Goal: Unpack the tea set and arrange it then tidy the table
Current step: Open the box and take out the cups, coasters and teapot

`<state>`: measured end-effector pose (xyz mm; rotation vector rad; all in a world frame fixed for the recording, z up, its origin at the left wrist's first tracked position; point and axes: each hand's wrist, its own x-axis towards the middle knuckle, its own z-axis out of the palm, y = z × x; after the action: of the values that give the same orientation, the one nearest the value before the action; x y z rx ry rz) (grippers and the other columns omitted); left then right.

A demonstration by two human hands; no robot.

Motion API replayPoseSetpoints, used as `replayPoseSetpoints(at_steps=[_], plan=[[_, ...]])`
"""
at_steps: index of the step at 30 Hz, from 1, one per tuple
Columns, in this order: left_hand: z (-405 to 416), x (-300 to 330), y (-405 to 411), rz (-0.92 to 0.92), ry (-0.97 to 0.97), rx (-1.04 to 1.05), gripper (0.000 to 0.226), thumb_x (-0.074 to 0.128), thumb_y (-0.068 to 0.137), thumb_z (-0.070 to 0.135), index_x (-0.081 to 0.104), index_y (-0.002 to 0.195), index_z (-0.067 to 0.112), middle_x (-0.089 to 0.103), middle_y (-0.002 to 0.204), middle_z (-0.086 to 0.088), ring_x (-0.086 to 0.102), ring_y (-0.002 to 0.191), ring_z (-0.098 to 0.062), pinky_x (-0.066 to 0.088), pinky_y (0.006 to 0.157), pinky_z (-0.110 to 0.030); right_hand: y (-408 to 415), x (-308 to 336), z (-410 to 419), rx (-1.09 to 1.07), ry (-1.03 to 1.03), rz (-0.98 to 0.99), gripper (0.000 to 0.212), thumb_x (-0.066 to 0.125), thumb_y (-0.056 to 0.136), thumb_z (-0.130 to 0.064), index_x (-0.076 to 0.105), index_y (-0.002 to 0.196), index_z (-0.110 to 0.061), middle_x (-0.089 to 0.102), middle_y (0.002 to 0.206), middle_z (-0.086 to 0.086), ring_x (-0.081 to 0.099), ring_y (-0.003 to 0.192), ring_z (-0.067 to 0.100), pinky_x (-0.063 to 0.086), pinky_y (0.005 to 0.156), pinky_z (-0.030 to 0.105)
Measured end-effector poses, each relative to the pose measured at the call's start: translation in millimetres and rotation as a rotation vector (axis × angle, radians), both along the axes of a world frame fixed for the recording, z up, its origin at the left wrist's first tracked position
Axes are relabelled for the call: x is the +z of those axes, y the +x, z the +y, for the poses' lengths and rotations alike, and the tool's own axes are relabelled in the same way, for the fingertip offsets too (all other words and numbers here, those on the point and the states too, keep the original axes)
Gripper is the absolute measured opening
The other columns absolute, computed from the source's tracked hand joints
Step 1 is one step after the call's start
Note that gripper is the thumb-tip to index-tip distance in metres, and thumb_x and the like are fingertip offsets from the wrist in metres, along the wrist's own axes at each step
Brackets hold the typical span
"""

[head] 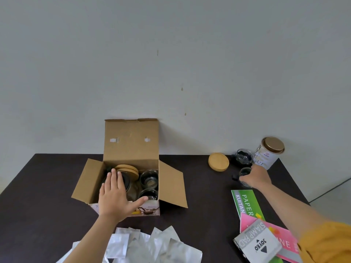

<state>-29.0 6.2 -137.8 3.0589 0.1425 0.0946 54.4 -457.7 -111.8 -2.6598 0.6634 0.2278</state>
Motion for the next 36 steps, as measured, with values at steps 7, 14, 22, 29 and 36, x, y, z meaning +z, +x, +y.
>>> replayPoseSetpoints(at_steps=[7, 14, 22, 29, 36], plan=[[0, 0, -1, 0.001, 0.016, 0.009, 0.126, 0.021, 0.064, 0.095, 0.036, 0.141, -0.003, 0.031, 0.150, -0.021, 0.029, 0.139, -0.038, 0.032, 0.107, -0.052, 16, -16, -13, 0.026, -0.029, 0.088, 0.041, 0.077, 0.074, -0.029, 0.059, 0.101, -0.005, 0.059, 0.091, 0.008, 0.058, 0.084, 0.023, 0.052, 0.067, 0.032], [0, 0, 1, 0.006, 0.026, 0.009, 0.124, 0.022, 0.065, 0.093, 0.037, 0.140, -0.004, 0.031, 0.150, -0.022, 0.028, 0.139, -0.038, 0.031, 0.108, -0.053, 35, -25, -29, -0.003, 0.024, 0.104, 0.059, 0.080, 0.073, -0.032, 0.056, 0.117, 0.000, 0.061, 0.113, 0.015, 0.059, 0.104, 0.029, 0.047, 0.073, 0.032], [-2, 0, 1, 0.013, 0.039, 0.020, 0.120, 0.024, 0.066, 0.091, 0.039, 0.139, -0.003, 0.033, 0.149, -0.021, 0.030, 0.138, -0.038, 0.033, 0.106, -0.053, 55, -35, -38, 0.007, 0.016, 0.077, 0.055, 0.081, 0.073, -0.028, 0.059, 0.114, 0.003, 0.063, 0.109, 0.018, 0.060, 0.101, 0.031, 0.050, 0.078, 0.035], [-2, 1, 2, 0.014, 0.038, 0.026, 0.121, 0.022, 0.065, 0.092, 0.040, 0.139, -0.002, 0.033, 0.149, -0.020, 0.030, 0.138, -0.038, 0.033, 0.106, -0.053, 53, -32, -41, 0.053, -0.005, 0.103, 0.066, 0.078, 0.076, -0.042, 0.055, 0.122, -0.001, 0.060, 0.121, 0.017, 0.057, 0.111, 0.031, 0.048, 0.085, 0.034], [-3, 6, 1, 0.032, 0.024, 0.034, 0.122, 0.022, 0.064, 0.094, 0.042, 0.138, -0.002, 0.036, 0.148, -0.021, 0.033, 0.137, -0.039, 0.034, 0.105, -0.052, 23, -13, 34, 0.252, 0.042, -0.103, 0.079, 0.072, 0.080, -0.046, 0.043, 0.141, -0.004, 0.030, 0.154, 0.018, 0.026, 0.143, 0.032, 0.028, 0.113, 0.041]])
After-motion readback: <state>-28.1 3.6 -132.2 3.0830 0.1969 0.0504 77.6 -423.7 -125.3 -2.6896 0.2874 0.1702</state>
